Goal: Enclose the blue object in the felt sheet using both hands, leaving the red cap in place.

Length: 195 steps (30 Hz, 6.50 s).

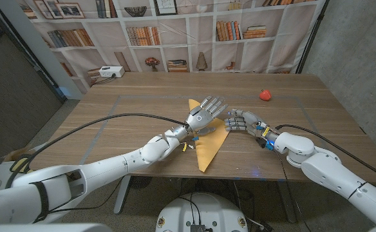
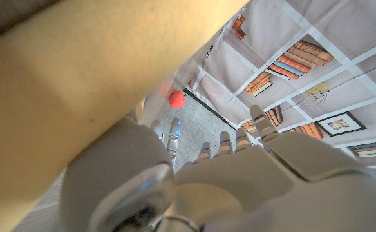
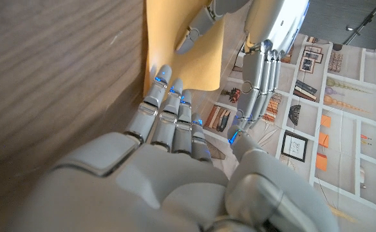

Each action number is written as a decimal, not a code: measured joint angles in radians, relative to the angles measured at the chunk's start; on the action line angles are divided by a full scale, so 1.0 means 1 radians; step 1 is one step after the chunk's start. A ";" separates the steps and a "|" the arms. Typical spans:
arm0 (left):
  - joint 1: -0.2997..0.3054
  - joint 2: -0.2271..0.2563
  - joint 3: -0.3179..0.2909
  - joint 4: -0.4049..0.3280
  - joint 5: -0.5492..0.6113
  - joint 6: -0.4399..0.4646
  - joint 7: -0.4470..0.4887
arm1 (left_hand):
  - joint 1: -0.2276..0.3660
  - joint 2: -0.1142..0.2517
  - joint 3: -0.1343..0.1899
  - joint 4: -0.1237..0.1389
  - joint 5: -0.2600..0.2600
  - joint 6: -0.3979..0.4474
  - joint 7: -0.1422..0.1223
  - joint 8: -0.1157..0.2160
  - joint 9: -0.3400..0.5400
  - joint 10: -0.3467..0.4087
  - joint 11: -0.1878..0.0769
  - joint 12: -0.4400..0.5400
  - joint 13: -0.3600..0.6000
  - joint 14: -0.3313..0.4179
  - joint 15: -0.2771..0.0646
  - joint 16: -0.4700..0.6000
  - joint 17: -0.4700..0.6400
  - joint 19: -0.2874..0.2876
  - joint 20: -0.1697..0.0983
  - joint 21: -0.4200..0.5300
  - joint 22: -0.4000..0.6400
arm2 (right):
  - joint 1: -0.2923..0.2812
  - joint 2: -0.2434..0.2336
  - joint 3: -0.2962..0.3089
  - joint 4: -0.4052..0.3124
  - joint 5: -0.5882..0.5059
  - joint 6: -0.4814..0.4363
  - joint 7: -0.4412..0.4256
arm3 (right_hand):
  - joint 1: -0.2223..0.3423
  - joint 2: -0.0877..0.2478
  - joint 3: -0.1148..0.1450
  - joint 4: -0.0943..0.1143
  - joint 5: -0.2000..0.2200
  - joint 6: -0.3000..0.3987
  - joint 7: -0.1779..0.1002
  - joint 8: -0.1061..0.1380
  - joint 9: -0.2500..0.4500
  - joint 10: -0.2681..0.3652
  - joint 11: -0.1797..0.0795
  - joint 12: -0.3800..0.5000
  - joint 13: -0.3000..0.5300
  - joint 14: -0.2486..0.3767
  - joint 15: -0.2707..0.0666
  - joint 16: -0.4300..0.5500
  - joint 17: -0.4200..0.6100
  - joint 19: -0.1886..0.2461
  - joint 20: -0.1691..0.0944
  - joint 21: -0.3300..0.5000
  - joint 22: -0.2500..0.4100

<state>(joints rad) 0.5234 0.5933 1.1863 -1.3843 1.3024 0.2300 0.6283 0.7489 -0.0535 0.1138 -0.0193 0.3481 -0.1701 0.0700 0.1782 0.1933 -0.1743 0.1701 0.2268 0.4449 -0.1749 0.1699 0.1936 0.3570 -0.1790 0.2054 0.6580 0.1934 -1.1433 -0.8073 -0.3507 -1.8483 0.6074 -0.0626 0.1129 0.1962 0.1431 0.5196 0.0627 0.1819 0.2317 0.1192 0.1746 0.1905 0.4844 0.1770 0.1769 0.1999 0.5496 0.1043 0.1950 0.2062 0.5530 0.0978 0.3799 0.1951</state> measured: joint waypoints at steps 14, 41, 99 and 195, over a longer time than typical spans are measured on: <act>-0.003 0.003 0.010 -0.009 0.012 0.016 -0.026 | -0.004 0.004 -0.011 0.003 0.000 -0.003 -0.003 0.010 0.000 0.000 0.000 0.008 -0.006 0.000 0.000 0.007 0.000 0.000 0.000 -0.008 0.000 | 0.110 0.004 -0.085 0.046 0.008 -0.071 0.069 | -0.005 -0.037 -0.028 0.009 -0.005 -0.062 0.017 0.010 0.000 -0.216 -0.007 0.000 0.000 -0.233 0.013 -0.011 0.003 -0.175 -0.020 -0.082 -0.003; 0.068 0.040 -0.092 -0.142 -0.071 0.011 0.085 | 0.005 0.205 0.153 -0.047 -0.163 0.280 -0.218 0.128 -0.008 0.354 -0.310 0.221 -0.150 0.484 -0.209 0.147 -0.129 0.288 -0.120 0.172 -0.003 | 0.251 -0.048 -0.208 -0.040 -0.087 -0.351 0.032 | -0.135 -0.143 -0.142 0.050 0.016 -0.091 0.017 0.011 -0.005 -0.235 0.041 0.020 -0.009 -0.274 0.043 -0.001 -0.016 -0.168 -0.013 -0.109 -0.005; 0.042 0.169 -0.279 -0.579 -0.842 0.377 -1.149 | -0.534 0.184 0.464 -0.053 -0.164 0.579 -0.085 0.002 -0.008 0.605 -0.138 -0.020 -0.244 0.475 -0.153 -0.017 -0.181 0.234 -0.015 0.099 -0.019 | 0.266 -0.038 -0.248 -0.061 -0.156 -0.374 -0.012 | -0.137 -0.144 -0.157 0.040 0.031 -0.083 0.009 0.018 -0.004 -0.242 0.035 0.012 -0.009 -0.276 0.042 -0.011 -0.027 -0.184 -0.029 -0.119 -0.007; 0.571 0.178 -0.874 -0.446 -1.888 -0.394 -0.752 | -0.555 0.126 0.486 -0.127 -0.164 0.203 -0.150 -0.005 -0.012 0.250 -0.118 -0.039 -0.233 0.230 -0.073 -0.020 -0.178 0.103 -0.004 -0.078 -0.009 | -0.076 0.465 0.043 0.275 0.044 0.741 -0.043 | 0.022 -0.083 -0.111 -0.121 0.014 0.088 -0.098 0.024 -0.004 -0.167 -0.071 0.015 -0.007 -0.309 0.015 -0.011 -0.026 -0.265 0.063 -0.160 -0.006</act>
<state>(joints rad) 1.0942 0.7710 0.3123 -1.8305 -0.5854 -0.1639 -0.1239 0.1938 0.0726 0.5995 -0.1465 0.1846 0.0330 -0.0799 0.1730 0.1812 0.0755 0.0520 0.1880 0.2117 0.0554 0.0967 0.1735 0.1794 -0.0756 0.2017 0.5804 0.1840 -1.2194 -0.3424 -0.3075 -1.5734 0.6511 0.6781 0.0698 0.2186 0.0599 0.4085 -0.0582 0.1955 0.3196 0.0213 0.1988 0.1865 0.3178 0.1055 0.1924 0.1933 0.2406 0.1194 0.1845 0.1806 0.2876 0.1607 0.2202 0.1888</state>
